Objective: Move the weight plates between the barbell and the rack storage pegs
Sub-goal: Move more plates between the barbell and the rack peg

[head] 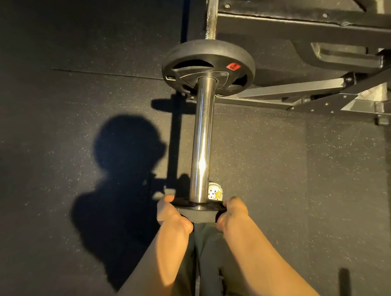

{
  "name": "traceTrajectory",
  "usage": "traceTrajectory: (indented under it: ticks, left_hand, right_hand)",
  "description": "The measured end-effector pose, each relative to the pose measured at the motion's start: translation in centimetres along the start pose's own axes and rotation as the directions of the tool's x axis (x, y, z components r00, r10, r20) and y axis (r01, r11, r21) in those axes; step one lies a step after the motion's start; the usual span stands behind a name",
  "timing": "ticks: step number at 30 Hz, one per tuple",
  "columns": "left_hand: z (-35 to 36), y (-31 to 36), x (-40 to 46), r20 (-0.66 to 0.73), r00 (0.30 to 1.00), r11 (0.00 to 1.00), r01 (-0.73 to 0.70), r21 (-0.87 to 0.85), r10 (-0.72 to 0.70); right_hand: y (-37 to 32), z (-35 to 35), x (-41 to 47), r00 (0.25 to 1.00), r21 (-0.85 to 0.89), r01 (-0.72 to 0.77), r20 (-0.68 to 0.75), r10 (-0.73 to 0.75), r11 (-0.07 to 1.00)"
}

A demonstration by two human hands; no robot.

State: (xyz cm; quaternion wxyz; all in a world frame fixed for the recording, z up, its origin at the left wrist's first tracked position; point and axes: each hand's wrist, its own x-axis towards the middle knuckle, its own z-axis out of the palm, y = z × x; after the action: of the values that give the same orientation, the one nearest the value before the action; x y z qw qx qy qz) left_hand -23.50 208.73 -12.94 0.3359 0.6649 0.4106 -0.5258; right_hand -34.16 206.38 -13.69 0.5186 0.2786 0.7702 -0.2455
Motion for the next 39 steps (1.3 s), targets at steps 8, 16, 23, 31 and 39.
traceTrajectory:
  ticks: [8,16,23,31,39]
  left_hand:
    - [0.8,-0.7,-0.9,-0.029,0.998,0.998,-0.062,-0.028,0.061]
    - [0.3,0.6,-1.2,0.003,1.000,1.000,0.010,0.026,-0.010]
    - [-0.9,0.6,-0.4,0.133,0.991,0.997,-0.013,0.071,0.004]
    - [0.6,4.1,0.2,0.389,0.913,0.936,-0.236,0.261,0.122]
    - [3.0,4.8,1.5,0.453,0.777,0.669,-0.617,0.413,0.437]
  right_hand:
    - [-0.5,0.0,0.8,1.000,-0.061,0.017,-0.011,-0.017,0.998]
    - [-0.3,-0.1,-0.3,0.997,0.052,-0.064,0.038,0.062,0.997]
    - [1.1,-1.3,0.2,0.997,0.107,-0.018,0.078,0.009,0.994]
    - [-4.1,1.9,0.2,0.949,-0.060,0.109,0.304,-0.086,0.992]
    - [-2.8,1.7,0.0,0.867,-0.168,0.484,0.227,-0.444,0.859]
